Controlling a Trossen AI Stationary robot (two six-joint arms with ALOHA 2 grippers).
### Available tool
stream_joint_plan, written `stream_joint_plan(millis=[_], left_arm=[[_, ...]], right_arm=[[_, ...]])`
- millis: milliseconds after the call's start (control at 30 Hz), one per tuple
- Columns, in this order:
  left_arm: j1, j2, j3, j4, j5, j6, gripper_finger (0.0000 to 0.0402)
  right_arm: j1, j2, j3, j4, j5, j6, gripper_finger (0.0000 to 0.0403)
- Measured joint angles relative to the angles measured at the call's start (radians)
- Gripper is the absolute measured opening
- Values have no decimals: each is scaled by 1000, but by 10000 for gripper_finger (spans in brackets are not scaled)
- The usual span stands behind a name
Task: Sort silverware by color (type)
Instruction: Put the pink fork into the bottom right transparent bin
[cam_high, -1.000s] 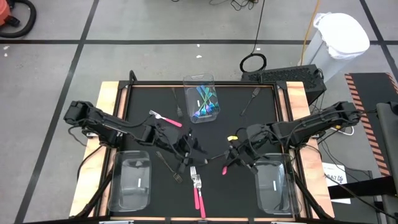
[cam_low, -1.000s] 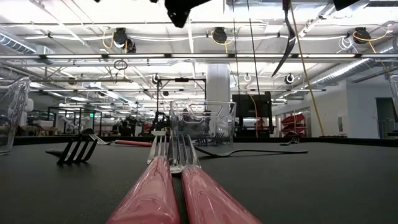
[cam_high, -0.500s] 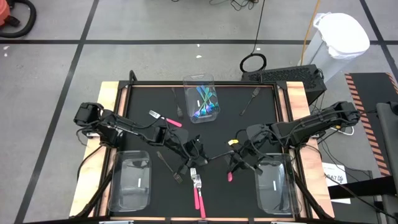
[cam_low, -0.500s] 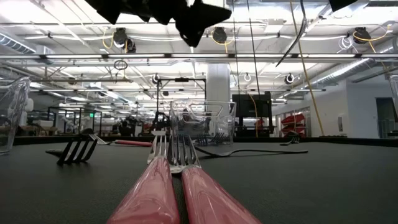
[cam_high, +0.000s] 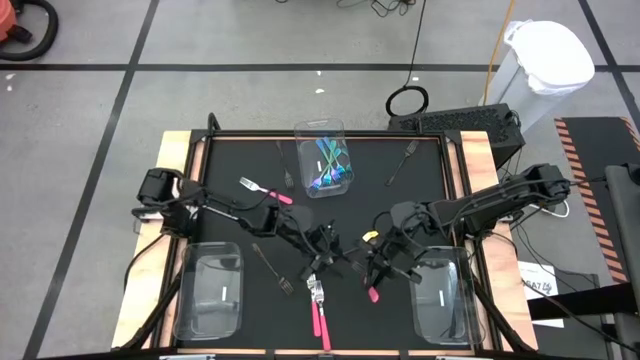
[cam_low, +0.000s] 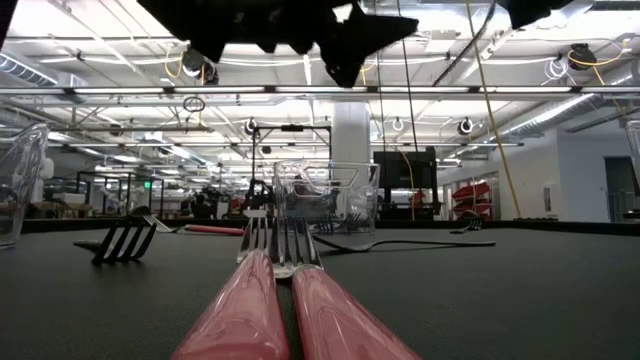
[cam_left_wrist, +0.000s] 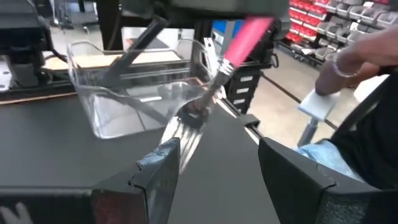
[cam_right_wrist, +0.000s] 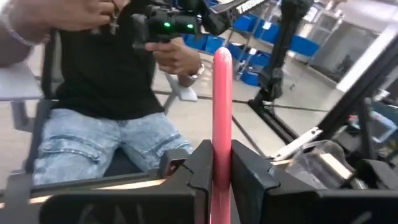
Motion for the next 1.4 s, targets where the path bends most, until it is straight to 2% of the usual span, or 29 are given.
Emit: stream_joint_plan(millis=[133,267,433,733,1033,1400], left_arm=[[17,44,32,-4,0,-33,219],[26,82,59,-1,3,-50,219],[26,149,94,21,126,-54,219],[38,254,203,13,131,-112,219],[30,260,206,30,266,-113,219],[15,260,206,36,287,-113,214]], right_arm=[[0,14,1,31,-47,2,33],[0,14,1,38,-51,2,33],[0,14,1,41,-53,2,34],[0,14,1,41,-107,6,34],[0,14,1,25,-108,-18,34],[0,14,2,1,-102,-48,34]])
